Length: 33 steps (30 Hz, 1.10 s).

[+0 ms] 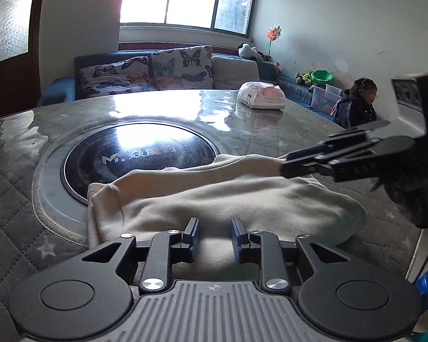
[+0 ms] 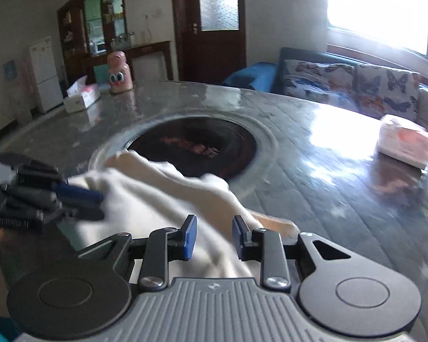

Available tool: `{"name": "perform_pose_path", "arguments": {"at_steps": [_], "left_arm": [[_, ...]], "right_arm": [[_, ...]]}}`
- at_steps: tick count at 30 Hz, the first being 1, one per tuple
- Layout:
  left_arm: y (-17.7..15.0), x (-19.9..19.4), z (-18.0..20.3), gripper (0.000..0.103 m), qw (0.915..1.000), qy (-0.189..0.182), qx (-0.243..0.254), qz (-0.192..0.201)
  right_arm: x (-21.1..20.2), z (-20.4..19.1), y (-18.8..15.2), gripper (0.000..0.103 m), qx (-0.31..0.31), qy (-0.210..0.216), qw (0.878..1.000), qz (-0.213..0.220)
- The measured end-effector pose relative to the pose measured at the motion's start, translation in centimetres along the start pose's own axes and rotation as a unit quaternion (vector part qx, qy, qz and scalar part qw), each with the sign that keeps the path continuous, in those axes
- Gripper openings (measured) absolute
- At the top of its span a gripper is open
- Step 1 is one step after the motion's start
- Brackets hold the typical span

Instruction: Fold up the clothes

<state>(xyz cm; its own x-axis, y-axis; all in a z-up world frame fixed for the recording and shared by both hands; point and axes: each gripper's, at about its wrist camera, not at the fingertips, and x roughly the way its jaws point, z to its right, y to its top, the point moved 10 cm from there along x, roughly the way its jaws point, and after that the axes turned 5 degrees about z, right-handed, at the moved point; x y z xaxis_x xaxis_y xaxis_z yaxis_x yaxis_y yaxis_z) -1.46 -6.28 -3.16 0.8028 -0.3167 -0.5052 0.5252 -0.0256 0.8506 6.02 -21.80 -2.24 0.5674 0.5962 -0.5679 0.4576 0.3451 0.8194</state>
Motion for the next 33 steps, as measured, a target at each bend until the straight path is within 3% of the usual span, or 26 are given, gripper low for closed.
{"name": "perform_pose_path", "arguments": {"at_steps": [8,14,19,23,26,33], "left_arm": [[-0.3,0.0,-0.3,0.030,0.9999,-0.003,-0.013,0.003],[-0.4,0.0,-0.1,0.036,0.9998,-0.006,-0.018,0.009],[-0.4,-0.2,-0.4,0.037,0.9996,-0.011,-0.024,0.010],[0.2,-0.9,-0.3,0.041,0.9994,-0.011,-0.027,0.018],[1.0,-1.6,-0.5,0.043,0.9989,-0.004,-0.030,0.035],[-0.2,-1.6,-1.5,0.043,0.9989,0.020,-0.036,0.024]], "right_arm": [[3.2,0.5,1.0,0.023,-0.009,-0.026,0.999,-0.022],[4.5,-2.8,2.2,0.028,-0.044,0.014,0.999,-0.021],[6.7,-3.3,2.2,0.031,-0.051,0.011,0.998,-0.036],[4.7,-3.5,3.2,0.036,-0.054,0.007,0.998,-0.015],[2.5,-3.8,2.8,0.047,-0.052,0.009,0.999,-0.003],[-2.3,-4.8,-1.1,0.054,-0.041,0.013,0.999,0.004]]}}
